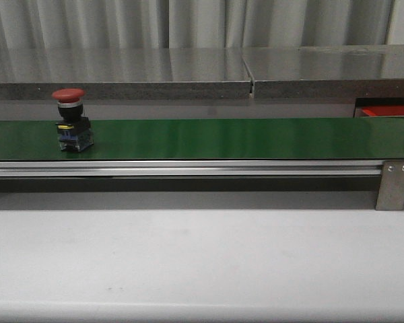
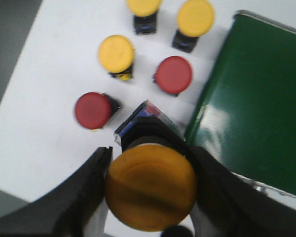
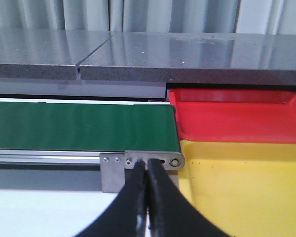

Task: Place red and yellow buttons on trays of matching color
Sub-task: 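Set the yellow button on the belt and open the left gripper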

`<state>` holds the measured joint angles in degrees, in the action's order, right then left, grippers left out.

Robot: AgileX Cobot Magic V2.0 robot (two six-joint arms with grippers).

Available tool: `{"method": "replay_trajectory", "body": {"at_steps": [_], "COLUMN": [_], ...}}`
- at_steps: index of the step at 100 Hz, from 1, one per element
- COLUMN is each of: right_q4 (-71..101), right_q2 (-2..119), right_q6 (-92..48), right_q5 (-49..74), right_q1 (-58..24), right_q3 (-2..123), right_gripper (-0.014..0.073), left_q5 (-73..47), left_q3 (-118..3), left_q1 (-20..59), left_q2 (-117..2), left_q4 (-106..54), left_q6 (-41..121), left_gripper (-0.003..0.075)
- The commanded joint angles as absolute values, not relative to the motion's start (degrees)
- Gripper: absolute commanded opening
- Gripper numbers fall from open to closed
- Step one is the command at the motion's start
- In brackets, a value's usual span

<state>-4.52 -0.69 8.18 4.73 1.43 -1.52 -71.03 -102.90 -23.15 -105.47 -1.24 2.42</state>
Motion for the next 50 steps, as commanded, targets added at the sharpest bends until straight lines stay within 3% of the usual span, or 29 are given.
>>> {"method": "replay_trajectory", "body": {"at_steps": [1,50], "right_q4": [-4.6,-4.6], "right_q2": [-1.7,-1.7], "right_q6": [7.7,7.7], "right_q5": [0.4,0.4], "right_q1": [1.4,1.4], "right_q3": [-0.2,-0.2], "right_gripper": [-0.0008,-0.0008], "left_q5": [-70.3,-68.7], "left_q3": [-105.0,-105.1], "left_q1": [-20.1,-14.8], "left_q2": [-104.4,-113.0], "left_q4": [-1.8,-3.8], "left_q6": [2.3,2.3], "left_gripper": [0.0222,0.0223]}}
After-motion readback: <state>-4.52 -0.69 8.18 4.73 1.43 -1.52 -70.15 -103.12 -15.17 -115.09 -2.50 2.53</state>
